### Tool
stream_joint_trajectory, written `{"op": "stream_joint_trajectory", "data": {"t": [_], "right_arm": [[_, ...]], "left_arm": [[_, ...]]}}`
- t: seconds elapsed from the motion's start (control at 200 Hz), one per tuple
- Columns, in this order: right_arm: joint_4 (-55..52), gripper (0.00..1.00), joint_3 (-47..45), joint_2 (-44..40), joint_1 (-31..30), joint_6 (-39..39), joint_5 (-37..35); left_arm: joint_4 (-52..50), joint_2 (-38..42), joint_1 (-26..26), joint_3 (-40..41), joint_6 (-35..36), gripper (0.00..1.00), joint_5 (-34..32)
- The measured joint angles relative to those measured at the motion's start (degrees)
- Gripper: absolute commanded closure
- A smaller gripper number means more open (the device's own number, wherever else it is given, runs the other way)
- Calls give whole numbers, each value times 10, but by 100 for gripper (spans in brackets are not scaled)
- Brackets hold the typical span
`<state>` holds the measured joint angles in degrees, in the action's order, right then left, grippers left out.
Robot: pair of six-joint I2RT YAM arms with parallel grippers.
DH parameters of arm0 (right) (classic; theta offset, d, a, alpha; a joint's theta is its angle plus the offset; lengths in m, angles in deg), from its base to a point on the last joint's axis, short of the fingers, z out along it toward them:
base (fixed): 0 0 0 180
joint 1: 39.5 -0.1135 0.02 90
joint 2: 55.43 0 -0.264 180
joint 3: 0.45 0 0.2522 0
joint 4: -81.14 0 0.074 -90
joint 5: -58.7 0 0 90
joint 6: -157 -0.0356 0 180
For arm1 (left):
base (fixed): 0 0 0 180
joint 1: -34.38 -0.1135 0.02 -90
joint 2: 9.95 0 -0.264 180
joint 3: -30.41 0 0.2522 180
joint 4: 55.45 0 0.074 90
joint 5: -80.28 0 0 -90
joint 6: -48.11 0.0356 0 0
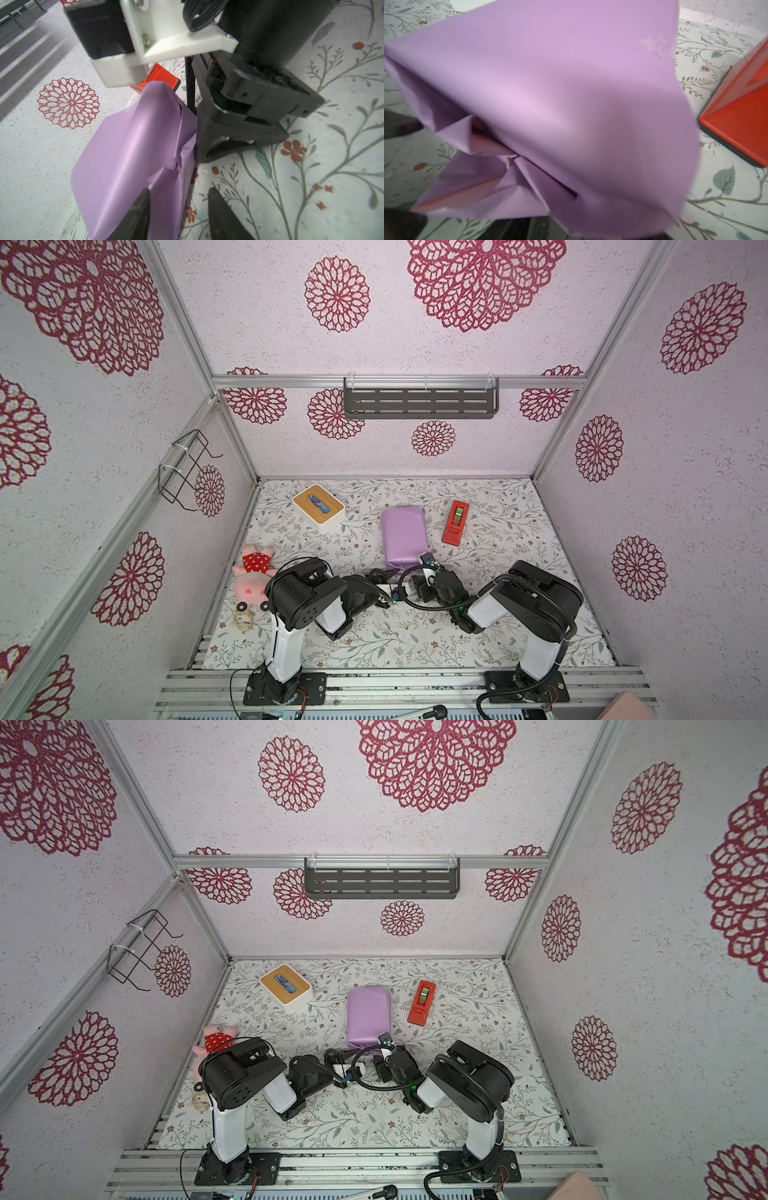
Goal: Wrap a gift box in wrapping paper
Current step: Fifth fold the wrapping paper around the gift box.
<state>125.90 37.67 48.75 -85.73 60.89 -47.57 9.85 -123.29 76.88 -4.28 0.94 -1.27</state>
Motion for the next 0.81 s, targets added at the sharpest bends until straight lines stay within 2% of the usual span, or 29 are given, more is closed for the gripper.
{"op": "stream_joint_trajectory", "data": {"t": [0.285,0.52,0.695,0.805], "right_arm": [[6,36,-6,0,7,-10,4],[11,37,-6,0,12,-21,11],[18,38,-6,1,15,-31,15],[23,39,-6,3,16,-37,16]], "left_arm": [[5,47,-1,25,2,27,0],[-36,83,-29,20,22,8,19],[-104,100,-48,-16,51,0,41],[-130,100,-55,-36,65,2,51]]}}
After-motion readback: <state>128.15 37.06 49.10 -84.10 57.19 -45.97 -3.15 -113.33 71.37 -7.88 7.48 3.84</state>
